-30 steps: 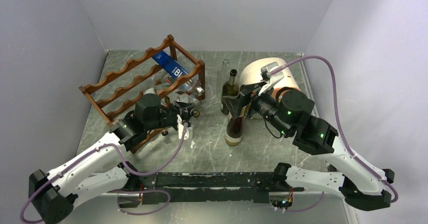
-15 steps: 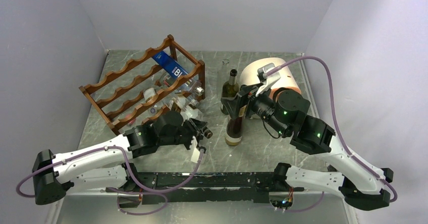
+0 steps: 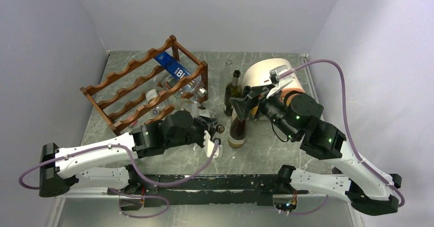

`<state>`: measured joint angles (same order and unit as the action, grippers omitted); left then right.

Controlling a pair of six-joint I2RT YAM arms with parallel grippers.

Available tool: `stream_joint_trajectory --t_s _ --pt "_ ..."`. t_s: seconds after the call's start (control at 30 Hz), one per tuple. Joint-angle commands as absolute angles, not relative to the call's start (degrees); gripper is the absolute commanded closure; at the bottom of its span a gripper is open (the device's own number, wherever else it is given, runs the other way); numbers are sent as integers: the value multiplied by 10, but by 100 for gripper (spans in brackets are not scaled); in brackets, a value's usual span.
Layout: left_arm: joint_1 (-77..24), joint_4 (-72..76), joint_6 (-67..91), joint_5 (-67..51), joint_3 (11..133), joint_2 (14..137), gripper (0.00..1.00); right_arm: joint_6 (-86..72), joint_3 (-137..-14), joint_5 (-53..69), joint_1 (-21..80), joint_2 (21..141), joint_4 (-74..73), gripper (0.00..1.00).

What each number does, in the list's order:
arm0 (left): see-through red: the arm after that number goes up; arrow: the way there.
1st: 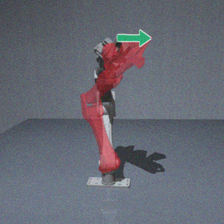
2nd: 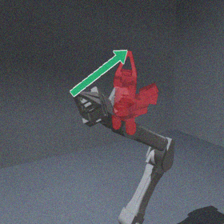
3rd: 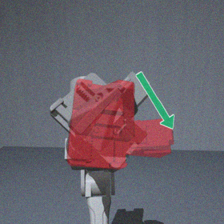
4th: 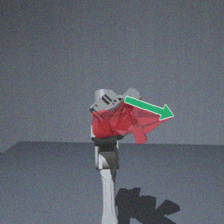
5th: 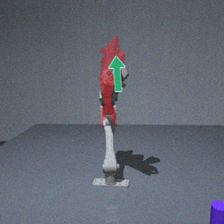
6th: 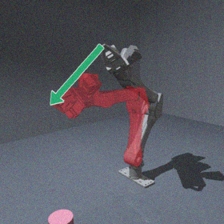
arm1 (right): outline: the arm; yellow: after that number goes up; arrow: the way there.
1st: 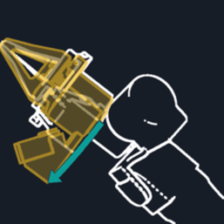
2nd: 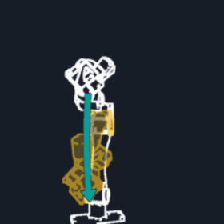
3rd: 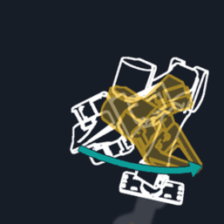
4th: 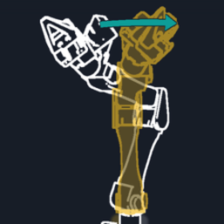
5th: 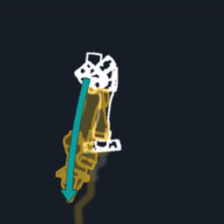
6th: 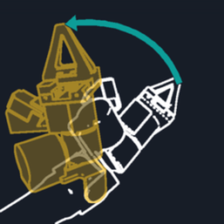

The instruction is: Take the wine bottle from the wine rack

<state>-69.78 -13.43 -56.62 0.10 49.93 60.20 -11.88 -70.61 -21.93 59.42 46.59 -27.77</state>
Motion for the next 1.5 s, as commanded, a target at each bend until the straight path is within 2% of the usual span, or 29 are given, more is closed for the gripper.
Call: stream_joint_trajectory --t_s 0.0,0.23,0.57,0.97,1.23,1.47 --pt "-718 -103 -446 42 569 603 93 -111 -699 -229 596 470 -275 4" --pt "-738 -82 -414 53 577 597 93 -109 -700 -234 595 467 -279 3" --pt "-727 10 -255 103 533 585 93 -119 -699 -228 596 454 -289 3" --pt "-557 98 11 -26 545 612 93 -114 -709 -231 596 444 -293 3" --pt "-520 81 45 -71 625 709 93 -115 -709 -240 595 431 -305 3" --pt "-519 88 5 -83 667 762 93 -128 -701 -248 596 418 -318 3"
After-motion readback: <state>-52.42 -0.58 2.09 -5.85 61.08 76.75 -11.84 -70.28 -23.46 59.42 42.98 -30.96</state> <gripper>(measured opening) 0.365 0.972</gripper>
